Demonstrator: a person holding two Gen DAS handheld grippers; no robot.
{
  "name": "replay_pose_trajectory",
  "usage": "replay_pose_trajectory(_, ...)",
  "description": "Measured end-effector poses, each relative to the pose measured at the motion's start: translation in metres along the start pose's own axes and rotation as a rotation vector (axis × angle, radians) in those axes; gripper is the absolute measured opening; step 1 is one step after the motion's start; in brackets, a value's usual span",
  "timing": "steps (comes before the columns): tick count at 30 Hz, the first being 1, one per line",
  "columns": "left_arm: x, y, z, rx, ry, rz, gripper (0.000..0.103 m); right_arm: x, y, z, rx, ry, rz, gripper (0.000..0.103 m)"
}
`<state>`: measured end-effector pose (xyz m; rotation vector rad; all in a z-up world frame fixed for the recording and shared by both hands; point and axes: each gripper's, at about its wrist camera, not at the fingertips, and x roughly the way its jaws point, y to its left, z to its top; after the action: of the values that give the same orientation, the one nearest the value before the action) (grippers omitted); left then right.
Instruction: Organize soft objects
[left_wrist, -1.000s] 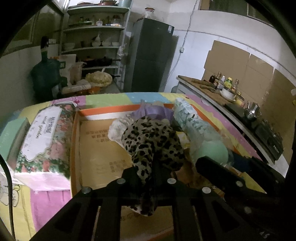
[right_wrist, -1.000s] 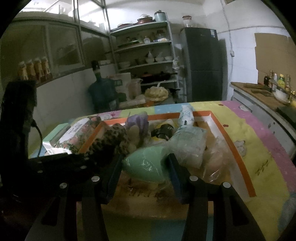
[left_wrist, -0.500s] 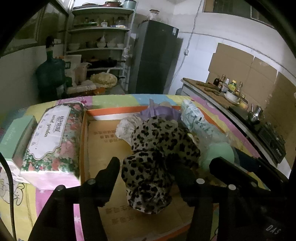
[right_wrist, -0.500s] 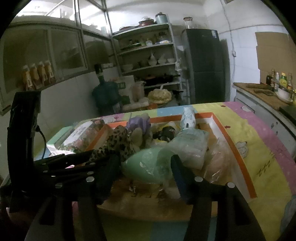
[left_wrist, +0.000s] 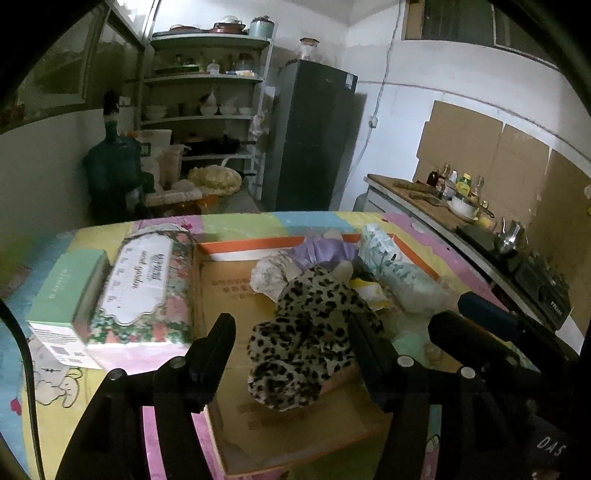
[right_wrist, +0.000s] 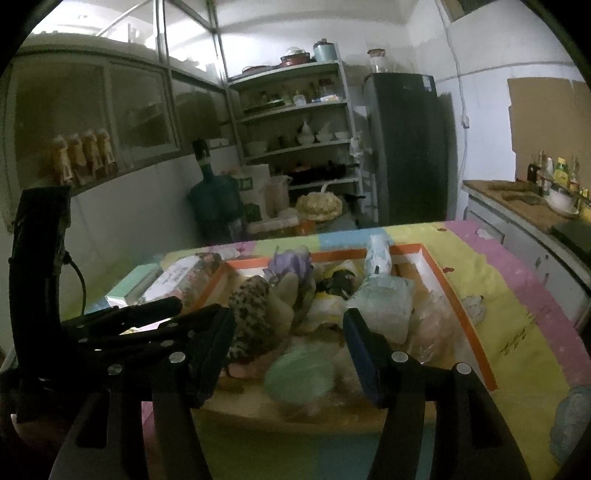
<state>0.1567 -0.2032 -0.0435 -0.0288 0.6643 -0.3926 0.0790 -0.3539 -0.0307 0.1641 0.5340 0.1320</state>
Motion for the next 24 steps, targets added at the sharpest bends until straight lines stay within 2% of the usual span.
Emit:
replay_pose_trajectory(4, -0.015, 0.005, 0.0, -0.003, -0.025, 0.016, 0.063, -0.008, 0.009, 0.003, -0.007, -0.017, -0.003, 0.069)
replay_pose_trajectory(12, -0.046, 0.017, -0.002, -0.019, -0.078, 0.067, 0.063, -0.021, 0.032, 0.005, -0.013, -0.043, -0.001, 0.071)
replay_pose_trajectory(16, -0.065, 0.025, -0.004, -0.025, -0.102, 0.098, 0.063, -0.027, 0.045, 0.005, -0.02, -0.056, 0.001, 0.074)
replay_pose_trajectory(24, -0.104, 0.043, -0.015, -0.04, -0.158, 0.197, 0.063, -0.034, 0.078, 0.002, -0.021, -0.056, 0.022, 0.074)
